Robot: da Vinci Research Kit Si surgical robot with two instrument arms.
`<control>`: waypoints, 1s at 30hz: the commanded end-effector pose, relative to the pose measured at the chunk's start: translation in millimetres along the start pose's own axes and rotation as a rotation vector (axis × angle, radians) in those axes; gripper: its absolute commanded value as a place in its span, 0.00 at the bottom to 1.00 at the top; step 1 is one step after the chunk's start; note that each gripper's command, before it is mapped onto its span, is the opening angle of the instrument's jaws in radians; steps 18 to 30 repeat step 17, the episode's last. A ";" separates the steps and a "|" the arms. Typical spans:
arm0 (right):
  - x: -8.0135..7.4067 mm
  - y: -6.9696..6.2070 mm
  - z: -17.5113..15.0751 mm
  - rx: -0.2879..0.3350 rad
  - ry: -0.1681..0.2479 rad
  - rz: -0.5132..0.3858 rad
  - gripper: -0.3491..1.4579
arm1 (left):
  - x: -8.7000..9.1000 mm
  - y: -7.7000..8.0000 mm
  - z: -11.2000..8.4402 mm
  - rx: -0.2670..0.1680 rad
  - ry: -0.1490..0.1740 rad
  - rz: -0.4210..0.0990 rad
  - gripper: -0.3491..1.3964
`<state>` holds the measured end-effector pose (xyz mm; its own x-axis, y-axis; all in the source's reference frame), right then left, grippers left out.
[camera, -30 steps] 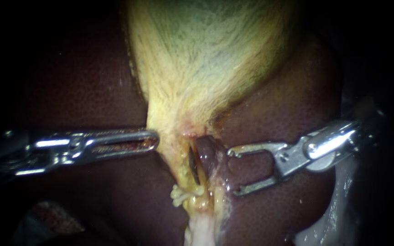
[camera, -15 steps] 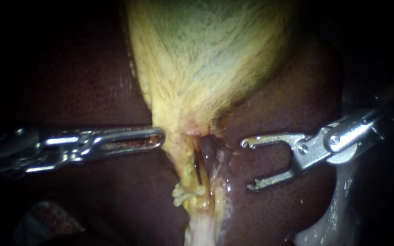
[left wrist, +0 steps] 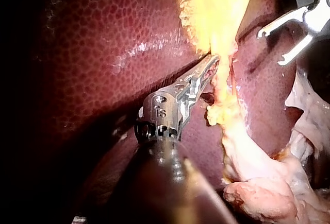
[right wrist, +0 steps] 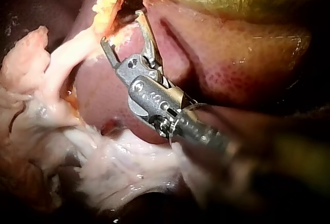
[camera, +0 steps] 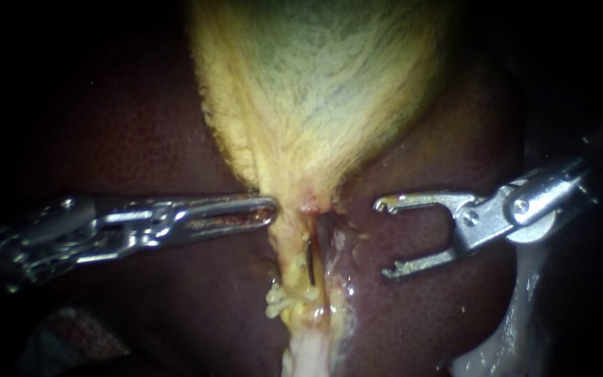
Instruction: Going back second clip left tube
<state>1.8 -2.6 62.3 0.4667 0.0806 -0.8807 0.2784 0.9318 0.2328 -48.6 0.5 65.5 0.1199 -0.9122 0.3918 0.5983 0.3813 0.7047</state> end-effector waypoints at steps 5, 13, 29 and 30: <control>0.1 -0.1 0.1 0.000 0.000 0.001 0.52 | 0.0 0.0 0.1 0.001 0.000 0.000 0.00; 0.0 -0.1 0.0 0.000 0.000 0.001 0.52 | 0.0 0.0 0.2 0.001 0.000 0.000 0.00; 0.1 -0.2 -0.2 0.001 0.001 0.001 0.52 | 0.0 0.0 0.2 0.001 0.001 0.000 0.00; 0.1 -0.2 -0.2 0.001 0.001 0.001 0.52 | 0.0 0.0 0.2 0.001 0.001 0.000 0.00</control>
